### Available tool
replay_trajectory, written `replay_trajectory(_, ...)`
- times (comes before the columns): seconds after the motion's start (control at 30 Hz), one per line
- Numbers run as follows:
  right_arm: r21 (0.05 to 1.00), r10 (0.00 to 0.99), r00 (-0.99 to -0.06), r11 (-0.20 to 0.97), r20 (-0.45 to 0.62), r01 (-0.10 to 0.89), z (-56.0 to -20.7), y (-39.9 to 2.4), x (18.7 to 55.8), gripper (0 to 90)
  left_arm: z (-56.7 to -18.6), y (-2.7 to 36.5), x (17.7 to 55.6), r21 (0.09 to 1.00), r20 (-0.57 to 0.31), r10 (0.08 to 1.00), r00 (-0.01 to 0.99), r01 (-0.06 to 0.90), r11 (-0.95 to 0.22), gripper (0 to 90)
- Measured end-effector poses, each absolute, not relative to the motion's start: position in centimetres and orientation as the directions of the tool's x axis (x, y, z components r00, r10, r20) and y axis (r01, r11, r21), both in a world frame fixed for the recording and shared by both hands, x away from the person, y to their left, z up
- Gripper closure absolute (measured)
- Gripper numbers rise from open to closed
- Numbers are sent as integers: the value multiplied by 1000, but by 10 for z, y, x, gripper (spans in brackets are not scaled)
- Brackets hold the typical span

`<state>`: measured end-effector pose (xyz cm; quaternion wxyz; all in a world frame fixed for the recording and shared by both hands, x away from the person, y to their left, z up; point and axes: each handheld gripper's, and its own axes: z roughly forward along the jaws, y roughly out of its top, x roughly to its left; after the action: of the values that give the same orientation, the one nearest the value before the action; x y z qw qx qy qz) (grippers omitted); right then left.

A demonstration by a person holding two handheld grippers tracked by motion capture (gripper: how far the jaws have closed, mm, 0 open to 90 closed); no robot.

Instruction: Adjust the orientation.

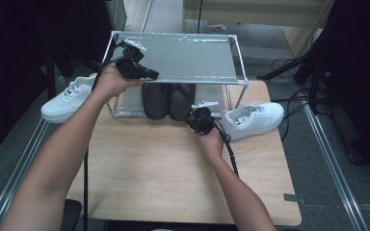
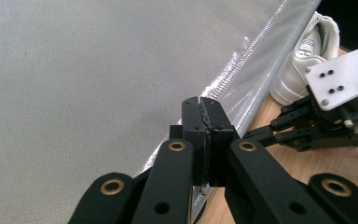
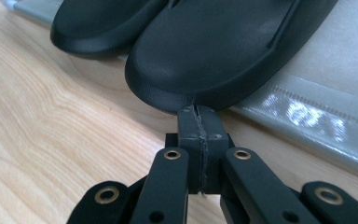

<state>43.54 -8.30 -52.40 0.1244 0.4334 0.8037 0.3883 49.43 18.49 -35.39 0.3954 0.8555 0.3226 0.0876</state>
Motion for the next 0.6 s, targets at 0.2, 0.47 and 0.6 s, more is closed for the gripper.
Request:
replay_trajectory(0.2,726,802,-579,310,147,614,-524,-76,440,900,-354,185,494,733,-106,622,776,483,-478,895)
replay_trajectory(0.47,724,782,-594,298,189,622,-519,-82,432,900,-352,186,496,733,-93,618,781,473,-488,853)
replay_trajectory(0.6,737,757,-621,300,202,605,-512,-87,419,880,-348,185,498,725,-91,626,775,482,-492,794)
